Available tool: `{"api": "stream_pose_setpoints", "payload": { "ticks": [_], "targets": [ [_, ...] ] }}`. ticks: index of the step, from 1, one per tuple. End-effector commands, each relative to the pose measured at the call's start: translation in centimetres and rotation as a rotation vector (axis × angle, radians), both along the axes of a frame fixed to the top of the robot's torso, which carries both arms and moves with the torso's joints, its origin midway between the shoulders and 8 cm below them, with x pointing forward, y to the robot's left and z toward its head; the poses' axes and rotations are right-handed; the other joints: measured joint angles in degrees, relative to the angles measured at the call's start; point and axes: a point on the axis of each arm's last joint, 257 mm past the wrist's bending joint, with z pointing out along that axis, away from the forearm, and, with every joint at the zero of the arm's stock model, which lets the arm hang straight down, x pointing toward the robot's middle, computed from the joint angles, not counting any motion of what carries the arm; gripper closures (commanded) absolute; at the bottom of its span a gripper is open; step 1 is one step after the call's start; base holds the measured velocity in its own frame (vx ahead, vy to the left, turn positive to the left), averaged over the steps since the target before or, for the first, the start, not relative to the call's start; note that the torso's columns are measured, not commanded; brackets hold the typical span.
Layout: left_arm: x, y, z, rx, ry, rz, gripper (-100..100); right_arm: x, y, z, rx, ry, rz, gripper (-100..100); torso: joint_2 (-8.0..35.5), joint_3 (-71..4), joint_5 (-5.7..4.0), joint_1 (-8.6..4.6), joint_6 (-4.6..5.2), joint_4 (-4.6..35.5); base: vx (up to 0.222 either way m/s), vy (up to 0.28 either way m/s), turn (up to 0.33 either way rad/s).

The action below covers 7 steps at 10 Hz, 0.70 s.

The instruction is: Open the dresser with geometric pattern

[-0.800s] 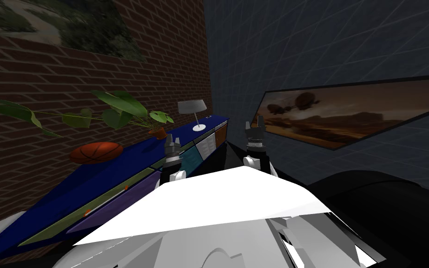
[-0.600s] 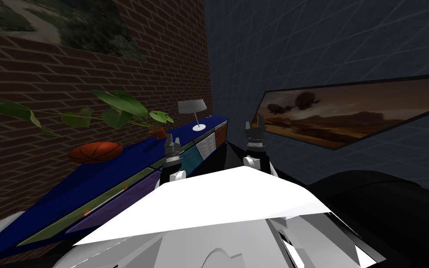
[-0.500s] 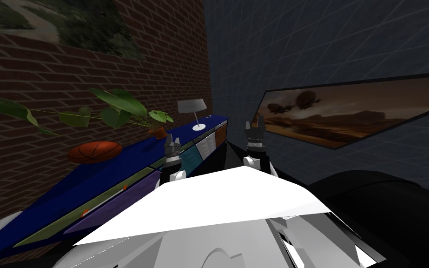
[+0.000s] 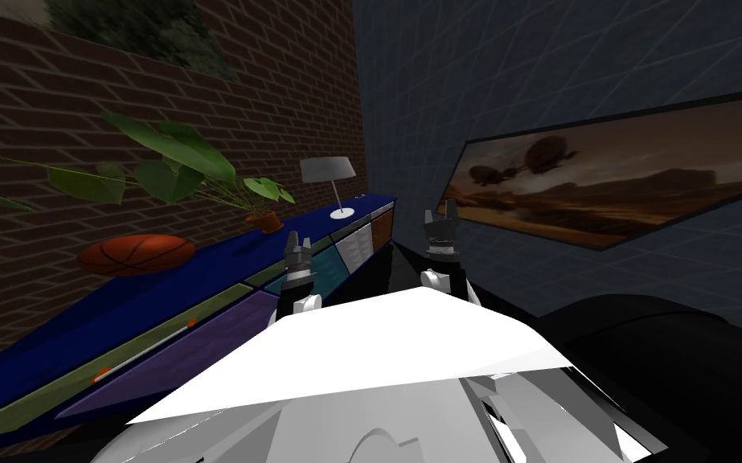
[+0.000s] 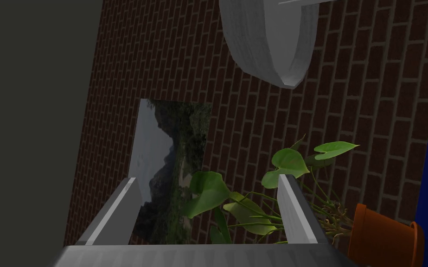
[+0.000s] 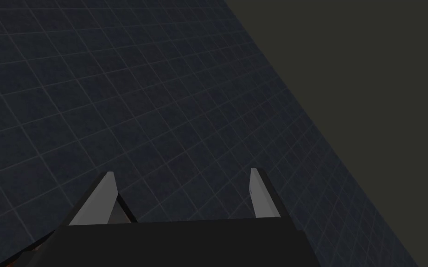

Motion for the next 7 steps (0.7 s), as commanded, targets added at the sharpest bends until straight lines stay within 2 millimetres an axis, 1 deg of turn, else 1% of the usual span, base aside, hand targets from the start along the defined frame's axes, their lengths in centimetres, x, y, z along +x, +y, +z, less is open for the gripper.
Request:
{"api": "stream_pose_setpoints", "payload": {
  "ticks": [1, 2, 3, 4, 5, 6, 7],
  "targets": [
    [0.0, 0.0, 0.0, 0.000, 0.000, 0.000, 0, 0.0, 0.0, 0.0, 0.000, 0.000, 0.000, 0, 4.23, -8.46, 0.00, 0.00, 0.00, 4.23, 0.000, 0.000, 0.000],
    [0.2, 0.0, -0.6, 0.038, 0.018, -0.014, -100, 0.0, 0.0, 0.0, 0.000, 0.000, 0.000, 0, 8.46, -16.92, 0.00, 0.00, 0.00, 8.46, 0.038, -0.031, 0.034],
    [0.3, 0.1, -1.0, 0.051, 0.029, -0.018, -100, 0.0, 0.0, 0.0, 0.000, 0.001, 0.000, 0, 10.30, -20.91, -0.01, -0.07, -0.01, 10.33, 0.072, -0.055, 0.057],
    [0.5, 0.3, -1.4, 0.063, 0.040, -0.021, -100, 0.0, 0.0, 0.0, 0.000, 0.001, 0.000, 0, 10.75, -22.09, -0.03, -0.11, 0.00, 10.86, 0.092, -0.081, 0.056],
    [0.9, 0.8, -2.4, 0.079, 0.065, -0.021, -100, 0.0, 0.0, 0.0, 0.000, 0.001, 0.000, 0, 10.89, -22.36, -0.04, -0.14, 0.00, 11.02, 0.132, -0.116, 0.083],
    [1.1, 1.2, -2.9, 0.084, 0.079, -0.019, -100, 0.0, 0.0, 0.0, 0.000, 0.001, 0.000, 0, 10.90, -22.41, -0.05, -0.16, 0.00, 11.06, 0.129, -0.130, 0.091],
    [1.5, 2.0, -4.0, 0.088, 0.106, -0.011, -100, 0.0, 0.0, 0.0, 0.000, 0.001, 0.000, 0, 11.04, -22.36, -0.03, -0.11, 0.00, 11.11, 0.174, -0.170, 0.112]
  ]
}}
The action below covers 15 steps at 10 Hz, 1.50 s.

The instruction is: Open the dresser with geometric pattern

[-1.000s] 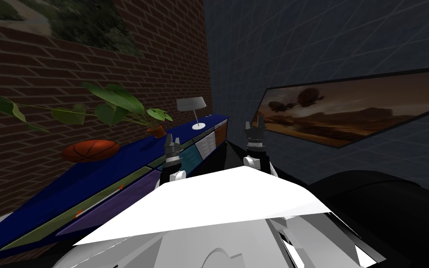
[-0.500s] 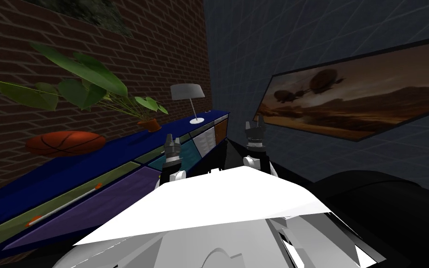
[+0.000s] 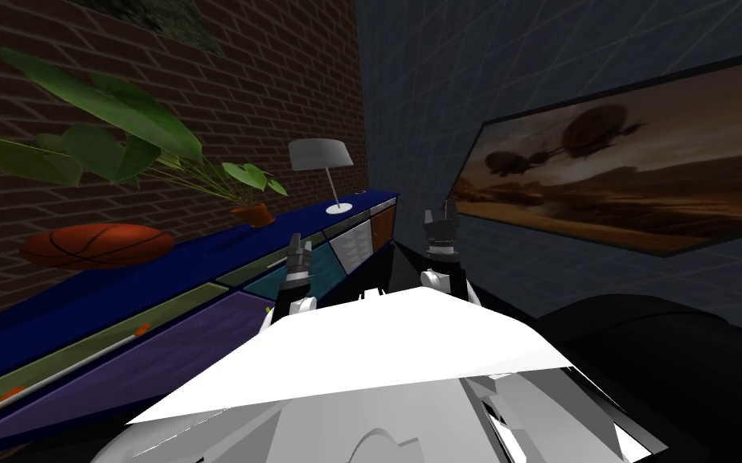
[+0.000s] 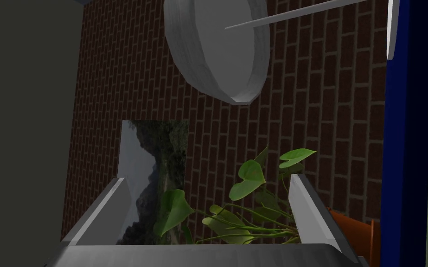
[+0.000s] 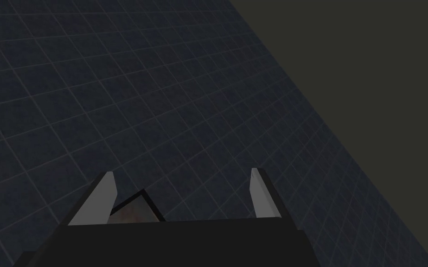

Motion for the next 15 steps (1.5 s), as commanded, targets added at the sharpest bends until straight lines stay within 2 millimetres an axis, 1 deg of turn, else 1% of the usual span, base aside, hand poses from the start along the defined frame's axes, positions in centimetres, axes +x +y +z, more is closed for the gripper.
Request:
{"api": "stream_pose_setpoints", "payload": {
  "ticks": [1, 2, 3, 4, 5, 6, 7, 10, 12, 13, 15],
  "targets": [
    [0.6, 1.5, -2.2, 0.007, 0.051, 0.016, -100, 0.0, 0.0, 0.0, 0.000, 0.000, 0.000, 0, -0.05, -0.01, 0.00, -0.04, 0.00, 0.00, 0.182, -0.168, 0.102],
    [0.9, 2.5, -3.3, 0.001, 0.078, 0.031, -100, 0.0, 0.0, 0.0, 0.000, 0.000, 0.000, 0, 0.01, 0.01, 0.01, 0.06, 0.00, 0.01, 0.192, -0.195, 0.119],
    [1.1, 3.0, -3.8, -0.002, 0.090, 0.038, -100, 0.0, 0.0, 0.0, 0.000, 0.000, 0.000, 0, 0.02, 0.02, 0.02, 0.04, 0.00, 0.02, 0.184, -0.165, 0.090],
    [1.4, 3.9, -4.8, -0.010, 0.114, 0.052, -100, 0.0, 0.0, 0.0, 0.000, 0.000, 0.000, 0, 0.10, 0.06, 0.05, 0.19, 0.01, 0.04, 0.179, -0.149, 0.110],
    [1.5, 4.3, -5.3, -0.013, 0.125, 0.059, -100, 0.0, 0.0, 0.0, 0.000, 0.000, 0.000, 0, 0.12, 0.08, 0.07, 0.23, 0.00, 0.05, 0.160, -0.153, 0.083],
    [1.7, 5.2, -6.2, -0.018, 0.145, 0.072, -100, 0.0, 0.0, 0.0, 0.000, 0.000, 0.000, 0, 0.18, 0.11, 0.06, 0.17, 0.01, 0.06, 0.142, -0.128, 0.101],
    [1.7, 5.2, -6.2, -0.018, 0.145, 0.072, -100, 0.0, 0.0, 0.0, 0.000, 0.000, 0.000, 0, 0.20, 0.13, 0.06, 0.20, 0.00, 0.07, 0.091, -0.091, 0.049],
    [2.0, 7.3, -8.3, -0.029, 0.192, 0.103, -100, 0.0, 0.0, 0.0, 0.000, 0.000, 0.000, 0, 0.13, 0.08, 0.03, 0.09, 0.00, 0.05, 0.103, -0.111, 0.083],
    [2.1, 8.1, -9.1, -0.035, 0.211, 0.116, -100, 0.0, 0.0, 0.0, 0.000, 0.000, 0.000, 0, -0.03, -0.02, -0.01, -0.03, 0.01, 0.00, 0.132, -0.148, 0.070],
    [2.1, 9.1, -10.0, -0.043, 0.231, 0.132, -100, 0.0, 0.0, 0.0, 0.000, 0.000, 0.000, 0, 0.02, 0.01, 0.02, 0.08, 0.01, 0.01, 0.157, -0.151, 0.095],
    [2.1, 10.2, -10.9, -0.055, 0.252, 0.149, -100, 0.0, 0.0, 0.0, 0.000, 0.000, 0.000, 0, 0.08, 0.05, 0.03, 0.08, 0.01, 0.03, 0.131, -0.162, 0.086]
  ]
}}
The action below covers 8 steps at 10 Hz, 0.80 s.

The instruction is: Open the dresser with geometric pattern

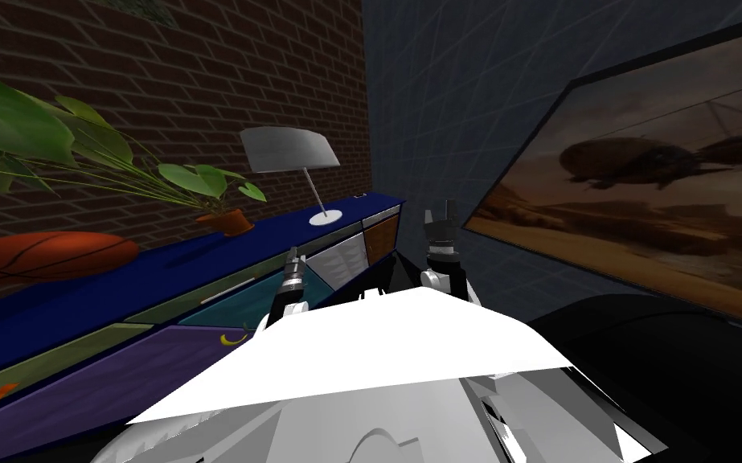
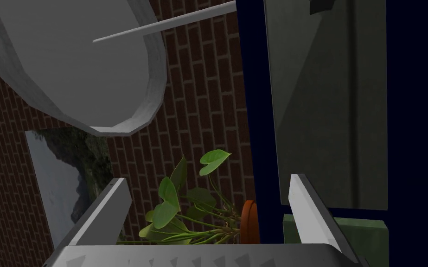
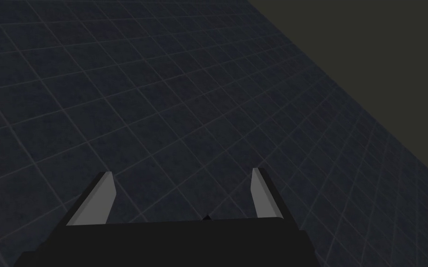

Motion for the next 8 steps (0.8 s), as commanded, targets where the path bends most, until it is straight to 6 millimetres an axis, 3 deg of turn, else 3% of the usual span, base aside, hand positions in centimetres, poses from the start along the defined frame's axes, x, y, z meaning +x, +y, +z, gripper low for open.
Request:
{"api": "stream_pose_setpoints", "payload": {
  "ticks": [1, 4, 8],
  "targets": [
    [-0.1, 2.1, -1.8, -0.028, 0.039, 0.039, -100, 0.0, 0.0, 0.0, 0.000, 0.000, 0.000, 0, 0.11, 0.07, 0.01, 0.06, 0.00, 0.03, 0.151, -0.174, 0.107],
    [-0.4, 4.0, -4.2, -0.088, 0.076, 0.091, -100, 0.0, 0.0, 0.0, 0.000, 0.000, 0.000, 0, 0.08, 0.04, 0.01, 0.07, 0.00, 0.01, 0.144, -0.184, 0.109],
    [-1.0, 4.9, -6.8, -0.182, 0.101, 0.147, -100, 0.0, 0.0, 0.0, 0.000, 0.000, 0.000, 0, 0.18, 0.11, 0.06, 0.24, 0.00, 0.05, 0.108, -0.146, 0.067]
  ]
}}
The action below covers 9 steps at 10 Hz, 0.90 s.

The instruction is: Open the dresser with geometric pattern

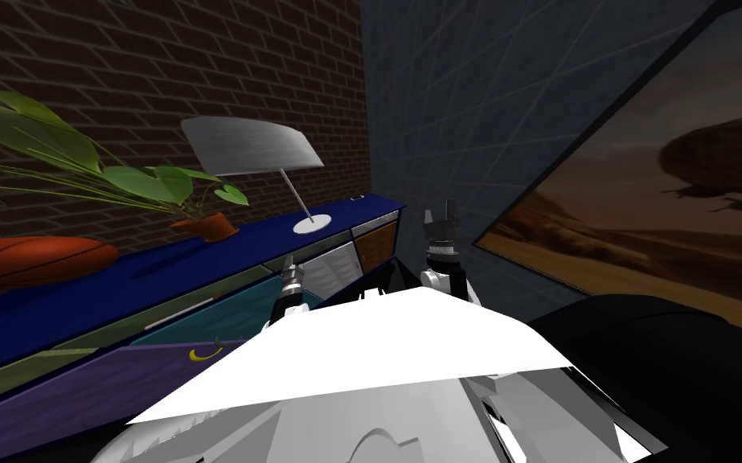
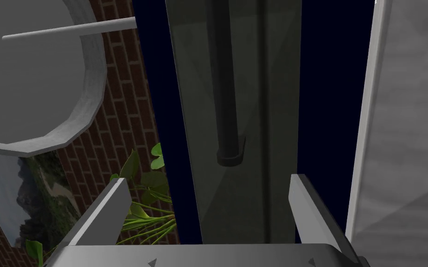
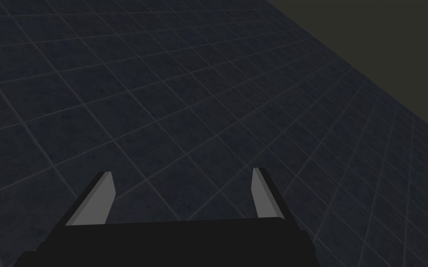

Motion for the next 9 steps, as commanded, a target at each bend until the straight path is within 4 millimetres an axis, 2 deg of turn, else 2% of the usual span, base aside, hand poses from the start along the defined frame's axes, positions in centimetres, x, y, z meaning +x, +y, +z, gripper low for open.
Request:
{"api": "stream_pose_setpoints", "payload": {
  "ticks": [1, 4, 6, 7, 8, 9],
  "targets": [
    [-0.4, 0.1, -1.7, -0.074, 0.011, 0.040, -100, 0.0, 0.0, 0.0, 0.000, 0.000, 0.000, 0, 0.03, 0.03, 0.02, 0.03, 0.00, 0.02, 0.052, -0.073, 0.050],
    [-0.7, -0.6, -3.1, -0.151, 0.011, 0.074, -100, 0.0, 0.0, 0.0, 0.000, 0.000, 0.000, 0, -0.17, -0.09, -0.05, -0.19, 0.01, -0.04, 0.039, -0.052, 0.026],
    [-0.7, -0.3, -2.1, -0.139, 0.011, 0.072, -100, 0.0, 0.0, 0.0, 0.000, 0.000, 0.000, 0, -0.11, -0.07, -0.03, -0.11, 0.00, -0.03, 0.049, 0.000, -0.010],
    [-0.7, -0.4, -2.4, -0.139, 0.009, 0.071, -100, 0.0, 0.0, 0.0, 0.000, 0.000, 0.000, 0, -0.33, -0.18, -0.02, -0.06, 0.00, -0.07, 0.055, 0.012, -0.006],
    [-0.7, -0.4, -2.4, -0.139, 0.010, 0.071, 100, 0.0, 0.0, 0.0, 0.000, 0.000, 0.000, 0, -0.21, -0.14, -0.03, -0.15, -0.01, -0.07, 0.008, 0.002, 0.002],
    [0.7, 0.1, -2.2, -0.128, -0.001, 0.052, 100, 0.0, 0.0, 0.0, 0.000, 0.000, 0.000, 0, -0.05, -0.03, -0.06, -0.23, 0.00, -0.01, -0.066, -0.053, 0.046]
  ]
}}
